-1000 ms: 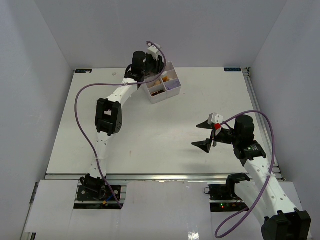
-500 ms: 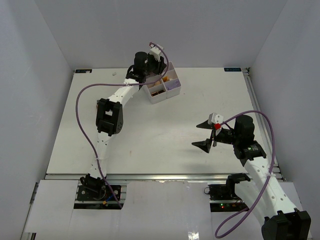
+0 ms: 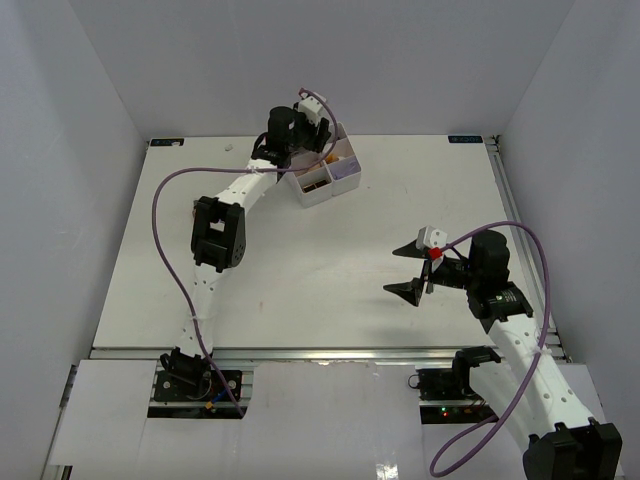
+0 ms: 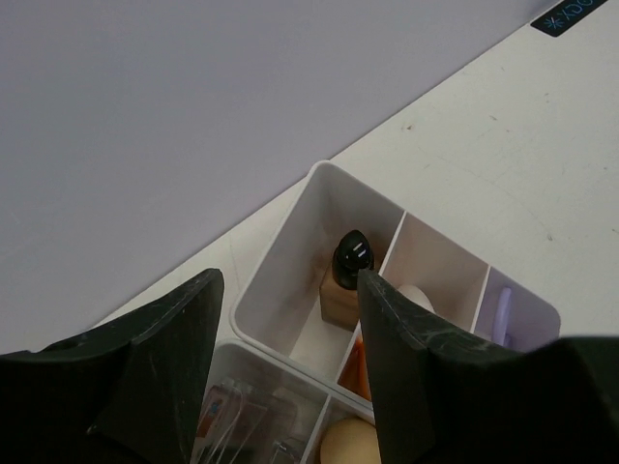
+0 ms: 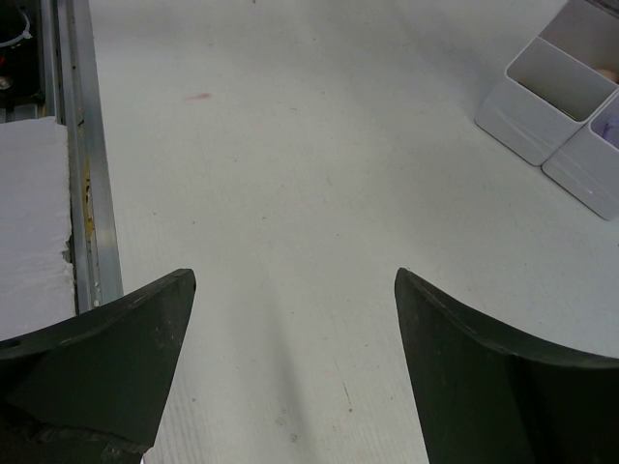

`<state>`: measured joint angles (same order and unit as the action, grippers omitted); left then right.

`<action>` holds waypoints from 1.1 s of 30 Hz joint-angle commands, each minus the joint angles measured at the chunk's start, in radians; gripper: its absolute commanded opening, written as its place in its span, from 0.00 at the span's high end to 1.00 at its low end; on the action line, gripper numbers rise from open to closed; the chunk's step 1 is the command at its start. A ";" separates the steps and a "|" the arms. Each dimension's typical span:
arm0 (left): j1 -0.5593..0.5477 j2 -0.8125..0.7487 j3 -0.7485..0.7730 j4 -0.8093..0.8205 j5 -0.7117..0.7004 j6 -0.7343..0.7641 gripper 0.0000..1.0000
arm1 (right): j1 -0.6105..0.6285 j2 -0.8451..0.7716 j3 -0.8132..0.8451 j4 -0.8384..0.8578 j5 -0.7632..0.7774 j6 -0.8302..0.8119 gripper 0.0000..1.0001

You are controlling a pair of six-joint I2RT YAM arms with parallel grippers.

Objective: Organize the makeup

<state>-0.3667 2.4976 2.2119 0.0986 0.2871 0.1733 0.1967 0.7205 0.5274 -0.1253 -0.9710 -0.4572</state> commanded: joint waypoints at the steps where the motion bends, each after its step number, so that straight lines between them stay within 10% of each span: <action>1: -0.016 -0.170 -0.050 0.031 0.002 -0.014 0.29 | 0.000 -0.011 0.005 0.016 -0.004 -0.014 0.10; 12: -0.017 -0.732 -0.576 0.127 -0.053 -0.180 0.02 | -0.074 -0.006 0.011 0.030 0.068 0.066 0.10; 24: 0.018 -1.427 -1.305 -0.096 -0.142 -0.464 0.02 | -0.171 0.002 0.008 0.030 -0.006 0.104 0.10; 33: 0.026 -1.717 -1.553 -0.353 -0.296 -0.646 0.02 | -0.184 0.017 0.010 0.030 0.014 0.112 0.10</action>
<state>-0.3479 0.8739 0.7140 -0.1265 0.0791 -0.3532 0.0214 0.7357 0.5270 -0.1241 -0.9510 -0.3602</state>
